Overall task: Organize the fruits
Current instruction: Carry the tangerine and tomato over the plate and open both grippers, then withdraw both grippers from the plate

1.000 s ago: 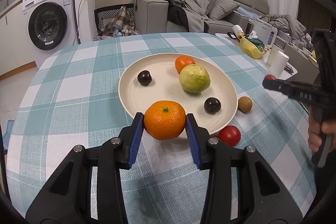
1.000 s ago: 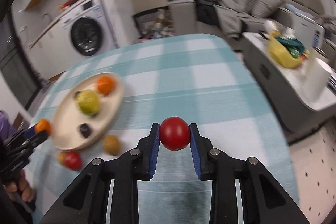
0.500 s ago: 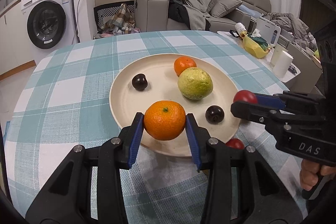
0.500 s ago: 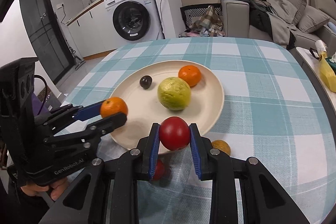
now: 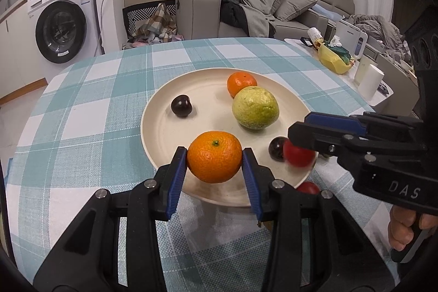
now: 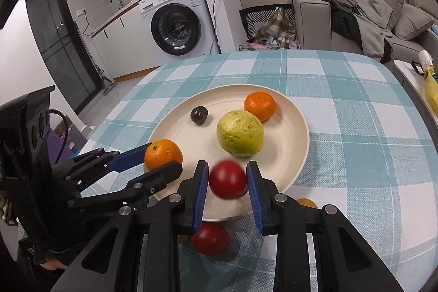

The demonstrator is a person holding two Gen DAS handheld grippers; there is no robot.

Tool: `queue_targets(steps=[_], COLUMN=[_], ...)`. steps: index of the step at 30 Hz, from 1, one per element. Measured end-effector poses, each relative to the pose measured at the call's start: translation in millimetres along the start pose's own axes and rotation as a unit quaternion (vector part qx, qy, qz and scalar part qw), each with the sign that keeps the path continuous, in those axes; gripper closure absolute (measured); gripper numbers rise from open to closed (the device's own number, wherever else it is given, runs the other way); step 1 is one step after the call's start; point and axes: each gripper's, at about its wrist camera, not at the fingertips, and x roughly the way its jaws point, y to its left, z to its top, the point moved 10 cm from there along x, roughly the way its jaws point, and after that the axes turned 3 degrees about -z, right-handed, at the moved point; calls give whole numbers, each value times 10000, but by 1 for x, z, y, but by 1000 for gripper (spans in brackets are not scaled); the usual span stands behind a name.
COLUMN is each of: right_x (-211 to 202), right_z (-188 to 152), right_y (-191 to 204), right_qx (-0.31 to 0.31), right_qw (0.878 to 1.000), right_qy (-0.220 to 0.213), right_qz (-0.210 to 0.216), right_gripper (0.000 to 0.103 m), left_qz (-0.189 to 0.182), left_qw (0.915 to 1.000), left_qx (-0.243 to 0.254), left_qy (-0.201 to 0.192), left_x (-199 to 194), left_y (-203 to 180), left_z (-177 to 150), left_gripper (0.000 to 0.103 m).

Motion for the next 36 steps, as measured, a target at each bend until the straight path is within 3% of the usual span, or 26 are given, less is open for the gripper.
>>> queue_targets(steps=[5,7,10,15,20,25,36], right_x=[-10,-17,-27,-45,-58,-65,-59], right_z=[3,4,4,3,-1,-1,-11], right_y=[-5,-9,-16,-29,-39,-46,-48], right_qx=[-53,-80,-96,-97,-57,-75,-229], right_qw=[9998,9996,9990,9977,9975,9969,9970], right_qy=[-140,-210,-297,-449,-457,-479,-272], right_qz=[-117,-174,-304,-495,-535,-627,-682], right_gripper=[61,56,49,15,2,0,0], left_qz=[0,1,-1,121,172,163,90], left_qw=[10000,9999,9995,9989,9984,9980,9997], left_qx=[7,-27,-37,73,36,-115,57], left_qy=[-87,-154,-314,-457,-532,-601,-241], left_x=[-11,-18,-31,-52,-69,-81,-72], left_y=[-1,-1,-2,-6,-8,-4,-12], left_z=[0,1,4,5,1,-5,-28], left_gripper=[61,43,26,18,5,2,1])
